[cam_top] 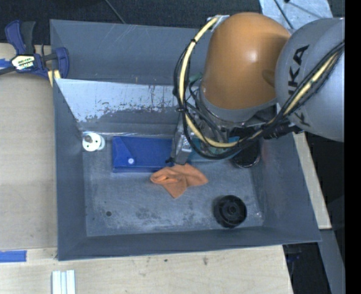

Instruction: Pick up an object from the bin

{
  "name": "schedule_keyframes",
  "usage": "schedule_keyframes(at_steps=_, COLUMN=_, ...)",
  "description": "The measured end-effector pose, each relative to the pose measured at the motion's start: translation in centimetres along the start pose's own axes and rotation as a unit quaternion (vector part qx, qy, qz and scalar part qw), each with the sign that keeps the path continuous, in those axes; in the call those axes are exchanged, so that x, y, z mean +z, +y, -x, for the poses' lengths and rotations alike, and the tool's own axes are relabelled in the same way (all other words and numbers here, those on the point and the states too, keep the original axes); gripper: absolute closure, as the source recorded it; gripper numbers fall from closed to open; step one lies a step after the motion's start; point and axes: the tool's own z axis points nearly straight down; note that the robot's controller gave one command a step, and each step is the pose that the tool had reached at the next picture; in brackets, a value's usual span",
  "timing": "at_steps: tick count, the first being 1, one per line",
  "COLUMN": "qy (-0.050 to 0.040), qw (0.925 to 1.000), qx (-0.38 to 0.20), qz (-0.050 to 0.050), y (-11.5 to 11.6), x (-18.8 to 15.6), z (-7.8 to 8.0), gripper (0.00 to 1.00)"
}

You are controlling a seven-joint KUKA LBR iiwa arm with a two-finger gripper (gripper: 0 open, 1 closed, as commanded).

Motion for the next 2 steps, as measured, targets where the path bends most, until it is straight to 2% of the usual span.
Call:
schedule_keyframes(at_steps=1, qy=-0.0041, qw=0.9998, qx=-0.018, qz=0.001, y=0.6, x=5.0, z=1.0, gripper=1.0)
schedule_keyframes(at_steps=2, qy=-0.0003, qw=0.9988, qx=-0.05, qz=0.0, y=0.1, x=10.4, z=0.1, gripper=0.0)
